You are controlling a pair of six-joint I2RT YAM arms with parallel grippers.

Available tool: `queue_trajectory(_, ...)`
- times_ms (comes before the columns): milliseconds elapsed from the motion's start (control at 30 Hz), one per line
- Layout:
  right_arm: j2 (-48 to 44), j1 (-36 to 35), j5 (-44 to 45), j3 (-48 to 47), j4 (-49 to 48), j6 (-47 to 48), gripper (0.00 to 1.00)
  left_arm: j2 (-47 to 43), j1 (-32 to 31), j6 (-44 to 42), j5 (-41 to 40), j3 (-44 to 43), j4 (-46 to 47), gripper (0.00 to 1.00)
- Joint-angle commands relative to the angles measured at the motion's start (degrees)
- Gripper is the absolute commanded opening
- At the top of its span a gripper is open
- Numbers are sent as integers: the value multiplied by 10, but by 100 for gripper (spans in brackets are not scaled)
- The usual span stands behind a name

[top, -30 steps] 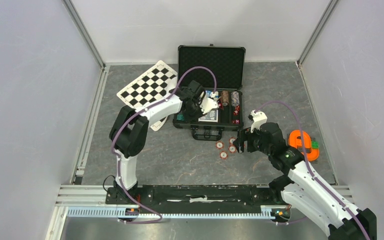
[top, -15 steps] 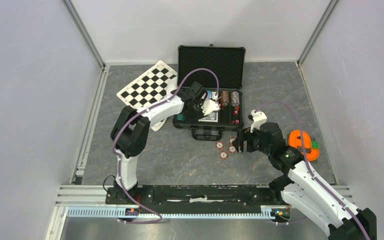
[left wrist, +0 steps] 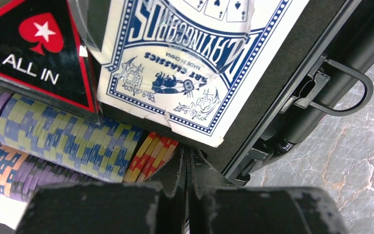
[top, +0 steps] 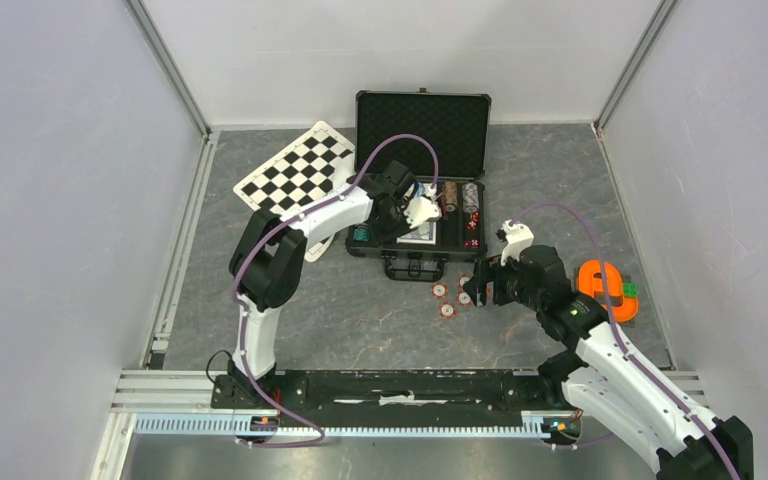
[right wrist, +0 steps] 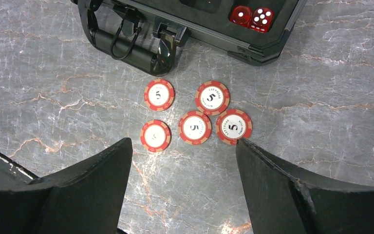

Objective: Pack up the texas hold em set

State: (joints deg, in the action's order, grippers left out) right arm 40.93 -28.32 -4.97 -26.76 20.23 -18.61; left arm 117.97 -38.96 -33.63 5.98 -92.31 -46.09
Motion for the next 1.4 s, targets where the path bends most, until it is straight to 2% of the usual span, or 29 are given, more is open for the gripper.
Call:
queue_trajectory(0, -5, 3, -5, 3, -16, -5, 83, -16, -6, 71, 9, 57, 81, 3)
queue_trajectory(333, -6, 3, -7, 4, -15, -7, 83, -87, -11, 50, -14, 163, 189, 3)
queue_trajectory(667, -10, 3, -10, 5, -17, -11, 83, -99, -20, 53, -58, 206, 240, 8)
queue_trajectory(867, -8, 3, -14, 4, -16, -11, 83, -105, -21, 45, -29, 199, 203, 15)
queue_trajectory(1167, -8, 3, -16, 3, -15, -10, 83, -131, -20, 61, -33, 194, 184, 27)
queue_trajectory(1267, -9, 3, -17, 4, -14, -12, 83, -130, -20, 60, -31, 182, 162, 26)
queue_trajectory(1367, -10, 3, -18, 4, -14, -11, 83, -121, -20, 57, -19, 158, 118, 14)
